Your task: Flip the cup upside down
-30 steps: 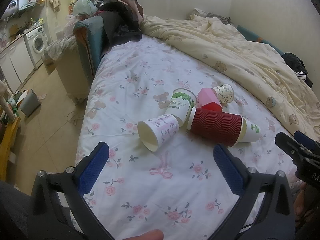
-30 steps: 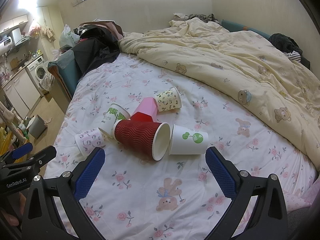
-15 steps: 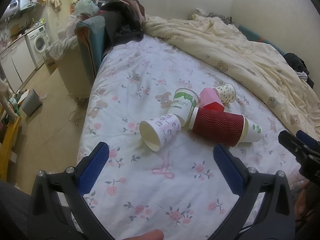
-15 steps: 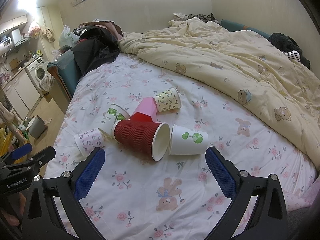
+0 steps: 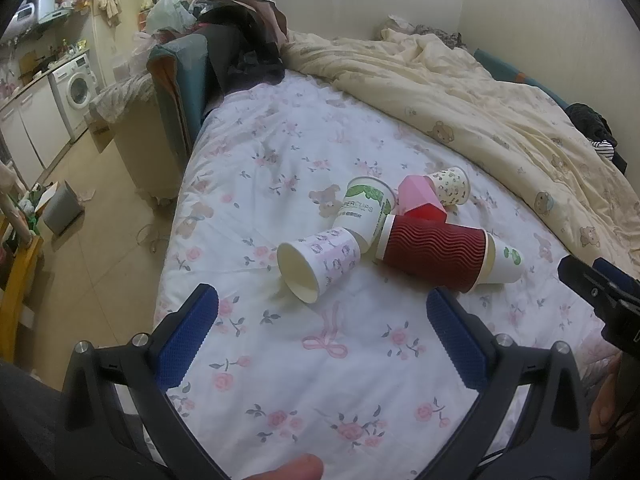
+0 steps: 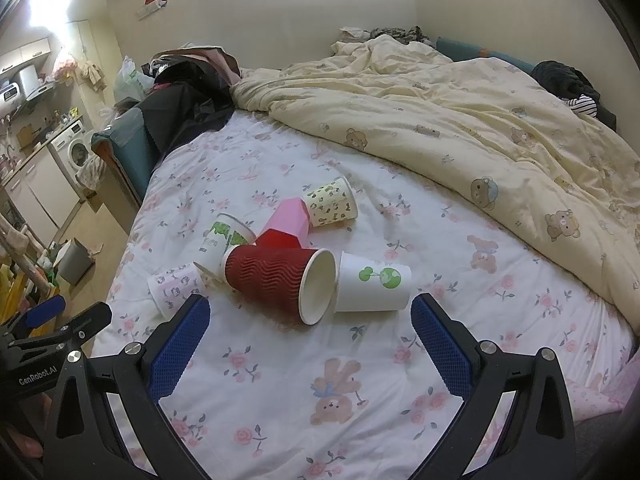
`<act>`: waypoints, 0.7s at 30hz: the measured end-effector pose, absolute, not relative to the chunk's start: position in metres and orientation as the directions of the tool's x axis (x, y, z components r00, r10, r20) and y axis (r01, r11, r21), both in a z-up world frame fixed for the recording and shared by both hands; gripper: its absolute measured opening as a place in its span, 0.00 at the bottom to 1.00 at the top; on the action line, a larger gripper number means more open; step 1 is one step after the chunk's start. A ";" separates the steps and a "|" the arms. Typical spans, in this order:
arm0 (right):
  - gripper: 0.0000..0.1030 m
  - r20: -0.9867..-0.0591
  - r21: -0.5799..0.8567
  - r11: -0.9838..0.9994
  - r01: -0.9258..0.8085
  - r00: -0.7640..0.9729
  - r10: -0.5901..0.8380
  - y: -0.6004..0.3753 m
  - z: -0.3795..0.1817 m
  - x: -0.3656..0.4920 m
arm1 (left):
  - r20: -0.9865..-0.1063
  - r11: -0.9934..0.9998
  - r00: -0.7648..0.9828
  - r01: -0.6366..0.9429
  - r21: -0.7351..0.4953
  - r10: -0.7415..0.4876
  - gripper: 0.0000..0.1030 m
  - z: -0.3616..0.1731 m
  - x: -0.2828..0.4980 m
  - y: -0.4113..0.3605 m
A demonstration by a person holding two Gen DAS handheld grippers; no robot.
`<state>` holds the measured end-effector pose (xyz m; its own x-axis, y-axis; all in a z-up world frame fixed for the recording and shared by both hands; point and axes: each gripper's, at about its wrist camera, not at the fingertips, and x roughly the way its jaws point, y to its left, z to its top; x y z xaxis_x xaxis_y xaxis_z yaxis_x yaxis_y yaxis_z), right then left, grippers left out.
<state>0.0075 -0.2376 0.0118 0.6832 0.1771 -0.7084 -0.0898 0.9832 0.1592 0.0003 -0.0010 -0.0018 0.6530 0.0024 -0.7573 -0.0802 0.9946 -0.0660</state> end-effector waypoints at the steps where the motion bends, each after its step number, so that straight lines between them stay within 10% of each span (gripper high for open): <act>1: 1.00 -0.708 0.158 0.983 -0.090 0.684 0.177 -0.237 0.012 0.007 | -0.758 0.995 0.653 -0.079 -0.067 0.001 1.00 -0.002 0.000 -0.001; 21: 1.00 -0.708 0.150 0.984 -0.099 0.684 0.176 -0.233 0.012 0.006 | -0.753 0.994 0.659 -0.087 -0.068 0.006 1.00 -0.001 0.000 0.002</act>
<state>0.0064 -0.2329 0.0116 0.6836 0.1761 -0.7083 -0.0985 0.9838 0.1495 0.0002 0.0019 -0.0008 0.6585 0.0062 -0.7525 -0.0874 0.9938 -0.0683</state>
